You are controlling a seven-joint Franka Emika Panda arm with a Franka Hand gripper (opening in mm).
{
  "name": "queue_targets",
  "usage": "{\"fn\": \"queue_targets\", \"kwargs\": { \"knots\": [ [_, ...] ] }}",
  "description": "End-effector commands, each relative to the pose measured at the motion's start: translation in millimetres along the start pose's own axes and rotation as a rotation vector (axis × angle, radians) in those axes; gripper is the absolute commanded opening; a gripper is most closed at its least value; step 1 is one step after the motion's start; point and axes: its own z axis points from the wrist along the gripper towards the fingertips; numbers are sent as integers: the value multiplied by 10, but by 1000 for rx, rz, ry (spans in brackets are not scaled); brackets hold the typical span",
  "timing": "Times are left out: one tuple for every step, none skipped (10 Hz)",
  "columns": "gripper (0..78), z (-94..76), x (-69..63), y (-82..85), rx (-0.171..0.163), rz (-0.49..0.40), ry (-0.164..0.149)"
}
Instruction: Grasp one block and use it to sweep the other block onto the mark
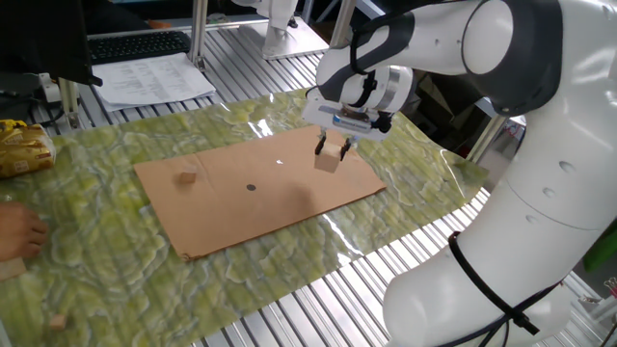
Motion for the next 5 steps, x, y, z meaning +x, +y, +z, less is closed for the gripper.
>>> {"fn": "queue_targets", "kwargs": {
  "knots": [
    [12,-15,-10,3,129,-88,1],
    [12,-15,-10,3,128,-108,9],
    [12,-15,-10,3,131,-194,31],
    [12,-15,-10,3,113,-234,37],
    [12,-15,-10,3,105,-249,34]
  ]
}}
